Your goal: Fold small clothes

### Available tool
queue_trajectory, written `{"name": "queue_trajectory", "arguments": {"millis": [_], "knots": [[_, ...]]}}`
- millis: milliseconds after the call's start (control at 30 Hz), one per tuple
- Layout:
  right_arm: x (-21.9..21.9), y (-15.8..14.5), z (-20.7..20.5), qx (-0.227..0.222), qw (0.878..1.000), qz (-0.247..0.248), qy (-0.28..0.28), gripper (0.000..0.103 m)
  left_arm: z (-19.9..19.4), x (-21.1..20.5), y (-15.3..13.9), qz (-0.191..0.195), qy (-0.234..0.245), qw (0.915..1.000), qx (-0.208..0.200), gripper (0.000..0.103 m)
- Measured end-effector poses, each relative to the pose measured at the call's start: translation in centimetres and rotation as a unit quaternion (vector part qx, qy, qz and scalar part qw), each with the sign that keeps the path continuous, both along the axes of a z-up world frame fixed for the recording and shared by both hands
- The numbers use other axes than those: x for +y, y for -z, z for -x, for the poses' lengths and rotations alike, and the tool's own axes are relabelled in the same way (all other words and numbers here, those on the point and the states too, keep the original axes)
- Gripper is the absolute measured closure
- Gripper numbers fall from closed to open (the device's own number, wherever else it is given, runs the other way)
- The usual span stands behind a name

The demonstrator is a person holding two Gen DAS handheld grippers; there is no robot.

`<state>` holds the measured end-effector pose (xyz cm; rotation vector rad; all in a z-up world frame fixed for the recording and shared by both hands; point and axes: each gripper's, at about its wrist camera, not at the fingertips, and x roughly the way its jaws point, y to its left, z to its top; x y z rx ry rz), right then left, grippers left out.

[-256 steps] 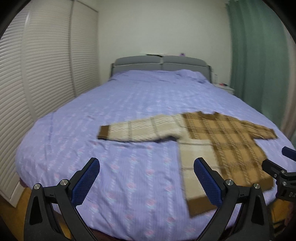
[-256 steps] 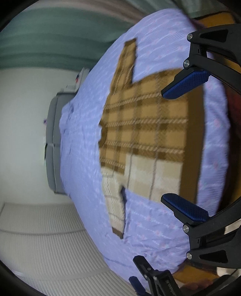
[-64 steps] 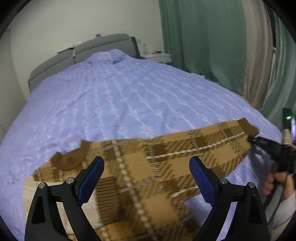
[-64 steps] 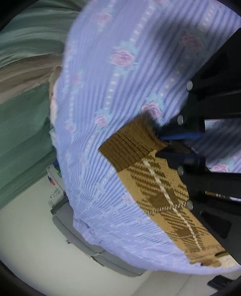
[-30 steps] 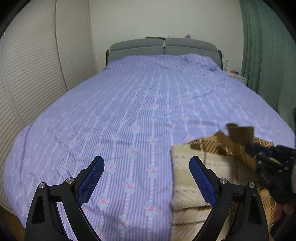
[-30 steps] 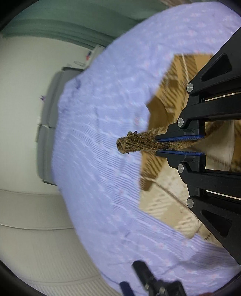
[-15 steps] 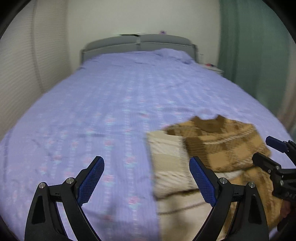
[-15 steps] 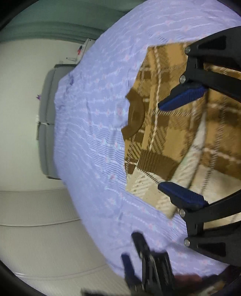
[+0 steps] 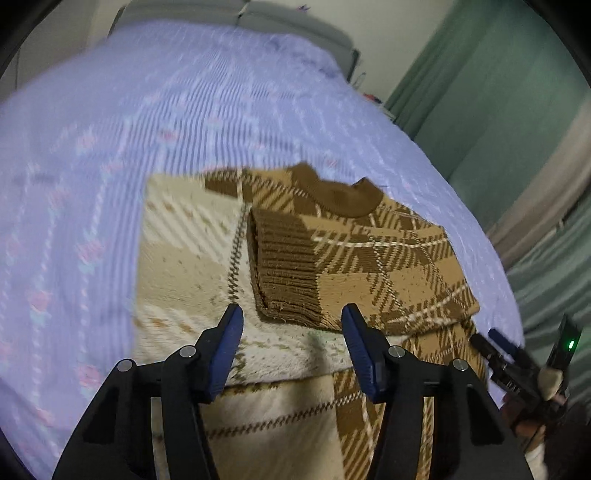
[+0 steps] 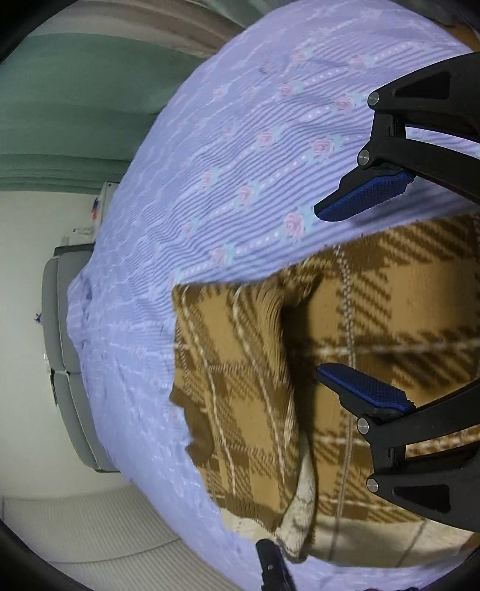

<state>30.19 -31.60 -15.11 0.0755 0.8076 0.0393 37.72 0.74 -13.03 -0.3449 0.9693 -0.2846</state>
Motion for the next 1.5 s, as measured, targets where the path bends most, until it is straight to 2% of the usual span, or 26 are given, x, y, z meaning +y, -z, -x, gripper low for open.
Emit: {"name": "queue_trajectory", "arguments": {"millis": [167,200,267,333,400,433,467,500,600,700,800,933,1000,1033,1067,1167,1300,1400,1500], "knots": [[-0.4,1.5,-0.9,0.009,1.0,-0.003,-0.005,0.025,-1.1,-0.6,1.4,-0.007,-0.011,0.9997,0.02,0.047],[-0.4,1.7,-1.2,0.009,1.0,-0.001,-0.006,0.025,-1.3,-0.9,1.6,-0.01,-0.011,0.9997,0.022,0.045],[-0.4,2.0,-1.9,0.009,1.0,-0.001,-0.005,0.026,-1.9,-1.6,1.7,-0.015,-0.005,0.9996,0.023,0.035],[-0.3,2.2,-2.7,0.011,1.0,-0.007,-0.006,0.028,-2.4,-2.3,1.9,-0.026,-0.003,0.9994,0.023,0.034],[-0.2,2.3,-3.3,0.01,1.0,0.004,-0.009,0.029,-2.6,-2.6,1.9,-0.043,-0.006,0.999,0.013,0.053],[-0.1,2.4,-3.6,0.013,1.0,0.015,-0.003,0.032,-2.7,-2.7,1.9,-0.065,-0.015,0.9977,0.01,0.075],[-0.2,2.4,-3.8,0.016,1.0,0.021,0.002,0.036,-2.8,-2.6,1.9,-0.074,-0.018,0.9971,0.006,0.088],[-0.5,2.2,-3.9,0.014,1.0,0.016,0.003,0.037,-2.7,-2.2,1.8,-0.065,-0.018,0.9977,-0.001,0.091],[-1.8,1.5,-3.6,0.003,1.0,0.01,0.014,0.039,-2.2,-0.9,1.4,-0.041,-0.029,0.9986,-0.016,0.092],[-3.1,1.4,-3.5,0.002,1.0,-0.01,0.014,0.04,-1.9,-1.1,2.2,-0.065,-0.025,0.9974,-0.019,0.092],[-3.2,2.5,-4.1,0.022,1.0,-0.011,0.015,0.04,-1.7,-1.7,2.3,-0.093,-0.018,0.995,-0.029,0.091],[-3.7,2.9,-4.0,0.033,0.999,-0.03,0.021,0.04,-1.5,-2.3,1.6,-0.14,-0.009,0.9897,-0.029,0.081],[-3.7,2.3,-3.3,0.043,0.998,-0.036,0.021,0.04,-0.7,-2.2,0.5,-0.157,-0.012,0.987,-0.034,0.067],[-3.6,1.7,-2.5,0.042,0.999,-0.024,0.026,0.04,0.1,-1.9,-0.4,-0.16,-0.018,0.9859,-0.045,0.055],[-3.6,1.0,-1.7,0.034,0.999,-0.013,0.032,0.039,1.2,-1.6,-1.4,-0.161,-0.02,0.985,-0.059,0.048],[-3.6,-1.8,2.2,0.0,0.999,0.006,0.036,0.039,5.4,-1.2,-4.2,-0.182,-0.008,0.9776,-0.105,0.042],[-4.2,-5.0,7.2,-0.032,0.999,0.0,0.035,0.039,11.5,-1.0,-6.5,-0.217,0.017,0.9649,-0.147,0.037],[-4.4,-6.2,10.1,-0.036,0.999,-0.003,0.03,0.039,15.6,-0.1,-7.3,-0.22,0.023,0.9632,-0.153,0.033],[-4.3,-6.6,13.0,-0.031,0.999,-0.005,0.019,0.039,18.9,0.1,-7.3,-0.216,0.025,0.9636,-0.156,0.024]]}}
